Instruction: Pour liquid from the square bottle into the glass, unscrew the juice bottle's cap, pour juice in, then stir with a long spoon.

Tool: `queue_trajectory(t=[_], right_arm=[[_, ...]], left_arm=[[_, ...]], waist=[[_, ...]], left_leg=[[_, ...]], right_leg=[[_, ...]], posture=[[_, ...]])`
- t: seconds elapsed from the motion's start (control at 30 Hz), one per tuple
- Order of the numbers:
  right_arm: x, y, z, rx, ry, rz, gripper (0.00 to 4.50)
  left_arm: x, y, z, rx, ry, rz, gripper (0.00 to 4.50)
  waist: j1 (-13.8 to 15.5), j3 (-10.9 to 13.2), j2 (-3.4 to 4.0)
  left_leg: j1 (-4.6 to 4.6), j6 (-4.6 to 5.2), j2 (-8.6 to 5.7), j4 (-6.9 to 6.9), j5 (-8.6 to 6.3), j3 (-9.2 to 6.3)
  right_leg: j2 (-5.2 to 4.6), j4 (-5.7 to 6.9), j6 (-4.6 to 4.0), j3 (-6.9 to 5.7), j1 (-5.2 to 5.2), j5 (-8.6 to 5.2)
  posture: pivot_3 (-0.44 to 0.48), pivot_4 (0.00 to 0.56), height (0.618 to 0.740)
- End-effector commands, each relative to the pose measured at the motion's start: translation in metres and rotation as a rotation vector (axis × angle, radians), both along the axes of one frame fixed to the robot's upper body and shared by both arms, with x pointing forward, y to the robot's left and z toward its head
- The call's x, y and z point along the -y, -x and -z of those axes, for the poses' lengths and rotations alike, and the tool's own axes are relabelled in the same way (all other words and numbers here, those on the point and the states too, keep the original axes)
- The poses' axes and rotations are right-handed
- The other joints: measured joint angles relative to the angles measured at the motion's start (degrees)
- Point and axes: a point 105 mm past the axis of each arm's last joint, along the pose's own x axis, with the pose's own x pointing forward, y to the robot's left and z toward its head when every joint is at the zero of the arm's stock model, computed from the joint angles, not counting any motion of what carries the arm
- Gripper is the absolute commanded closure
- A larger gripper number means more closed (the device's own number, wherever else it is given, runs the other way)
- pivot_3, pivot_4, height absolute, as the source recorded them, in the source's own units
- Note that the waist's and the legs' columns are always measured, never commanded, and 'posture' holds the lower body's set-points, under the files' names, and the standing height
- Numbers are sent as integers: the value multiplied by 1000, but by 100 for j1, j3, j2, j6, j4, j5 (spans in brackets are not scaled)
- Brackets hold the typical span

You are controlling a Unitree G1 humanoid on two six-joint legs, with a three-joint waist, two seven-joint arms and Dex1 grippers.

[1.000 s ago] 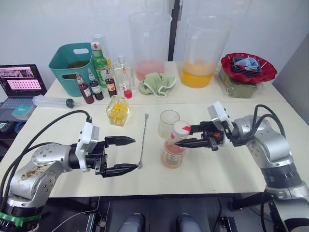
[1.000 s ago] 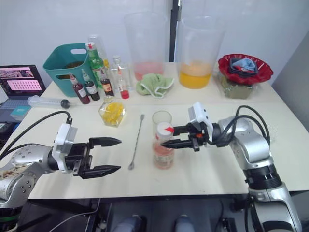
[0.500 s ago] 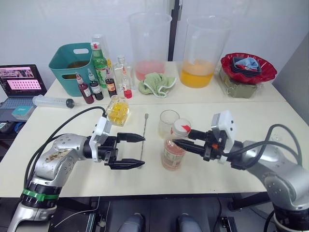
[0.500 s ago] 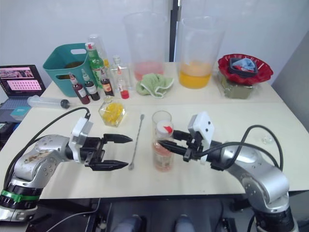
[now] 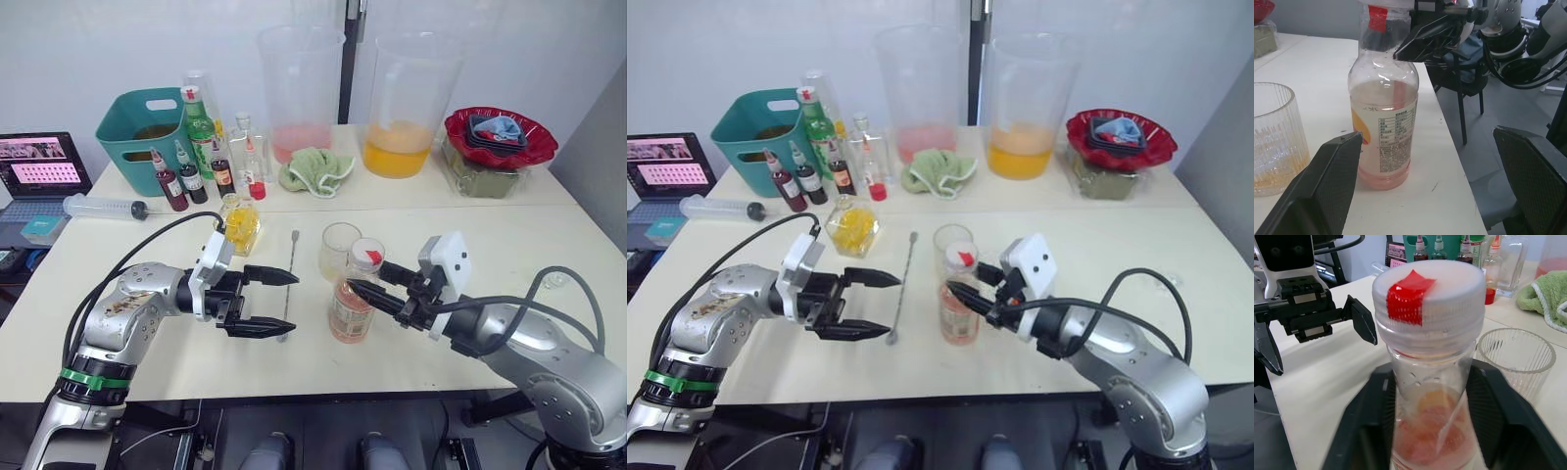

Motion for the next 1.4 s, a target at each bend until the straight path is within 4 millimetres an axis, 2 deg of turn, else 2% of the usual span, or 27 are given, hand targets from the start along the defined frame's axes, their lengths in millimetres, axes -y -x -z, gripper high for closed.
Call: queue_trajectory(t=[0.03, 0.13, 0.4, 0.5, 0.63, 0.7, 0.83, 1.03, 1.4], right_arm=[[1, 5, -10, 10, 2, -73, 1092], [9, 6, -14, -16, 7, -115, 26], [47, 16, -17, -12, 101, -124, 26], [62, 23, -23, -11, 85, -121, 26], [71, 30, -30, -7, 74, -110, 26], [73, 35, -32, -17, 70, -111, 26], [74, 43, -25, -53, 87, -102, 26], [77, 44, -24, -43, 84, -61, 26], [76, 47, -12, -60, 75, -16, 26]], left_arm=[[-1, 0, -9, 62, 14, -17, 0], [-2, 1, -11, 75, 21, -31, 0], [7, 5, -17, 98, 34, -19, 0], [15, -3, -18, 104, 22, -39, 0], [26, -12, -26, 114, 44, -60, 0], [31, -16, -30, 133, 57, -65, 0], [47, -22, -22, 104, 10, -41, 0], [73, -27, -25, 110, 51, -40, 0], [110, -23, -28, 91, 81, -17, 0]], waist=[[0, 0, 0], [1, 0, 0], [37, 0, -2], [41, 0, -3], [38, 0, -5], [48, 0, -5], [64, -1, -7], [88, 0, -9], [150, 1, -10]], left_leg=[[0, 0, 0, 0, 0, 0], [0, 0, 0, 0, 0, 1], [-1, 2, 0, 3, -1, 0], [0, 3, 1, 5, -1, 4], [2, 3, 2, 11, -1, 7], [2, 3, 1, 11, -1, 7], [2, 5, 1, 12, -2, 8], [3, 6, 1, 23, -3, 18], [4, 12, 0, 36, -6, 24]], right_leg=[[0, 0, 0, 0, -1, 0], [0, -1, 0, 0, 1, 0], [0, -7, 1, -3, 8, 0], [0, -9, 1, -2, 11, 0], [0, -9, 2, -3, 18, 0], [0, -8, 2, -3, 18, 0], [0, -8, 2, -3, 19, 0], [0, -10, 5, -2, 27, 1], [0, -12, 8, -2, 36, 2]], posture=[[0, 150, 740], [0, 150, 740], [0, 150, 740], [0, 150, 740], [0, 150, 740], [0, 150, 740], [0, 150, 740], [0, 150, 740], [0, 150, 740]])
